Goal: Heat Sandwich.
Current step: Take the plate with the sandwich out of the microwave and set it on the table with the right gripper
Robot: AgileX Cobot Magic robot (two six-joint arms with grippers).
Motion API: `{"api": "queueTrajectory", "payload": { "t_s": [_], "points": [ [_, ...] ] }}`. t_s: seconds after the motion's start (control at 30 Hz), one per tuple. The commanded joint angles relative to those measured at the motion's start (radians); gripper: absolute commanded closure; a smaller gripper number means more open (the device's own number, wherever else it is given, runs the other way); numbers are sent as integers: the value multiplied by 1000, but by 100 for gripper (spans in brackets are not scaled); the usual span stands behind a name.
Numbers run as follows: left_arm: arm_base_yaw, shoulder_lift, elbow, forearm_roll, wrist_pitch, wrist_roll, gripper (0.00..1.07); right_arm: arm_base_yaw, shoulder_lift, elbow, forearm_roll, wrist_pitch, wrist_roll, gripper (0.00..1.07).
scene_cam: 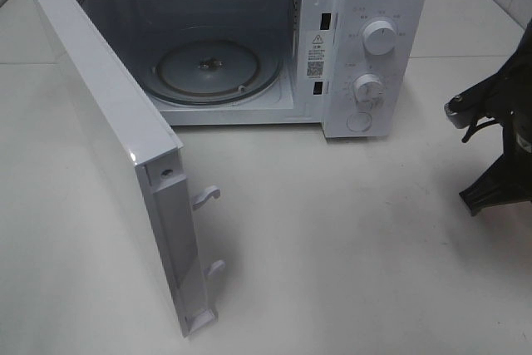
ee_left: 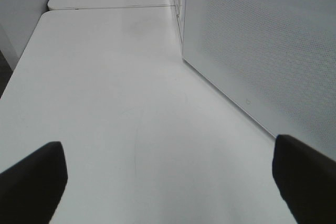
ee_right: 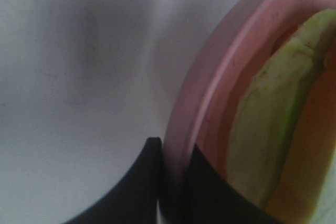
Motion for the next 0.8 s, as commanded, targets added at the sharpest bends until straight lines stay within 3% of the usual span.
{"api": "queueTrajectory", "payload": {
  "t_s": [0.03, 0.8],
  "points": [
    [3, -28, 4, -1, 0, -1, 3, -17, 32, -6, -59, -25, 45, 107],
    [3, -28, 4, -1, 0, -1, 3, -27, 236, -6, -178, -157, 211, 107]
  ]
}}
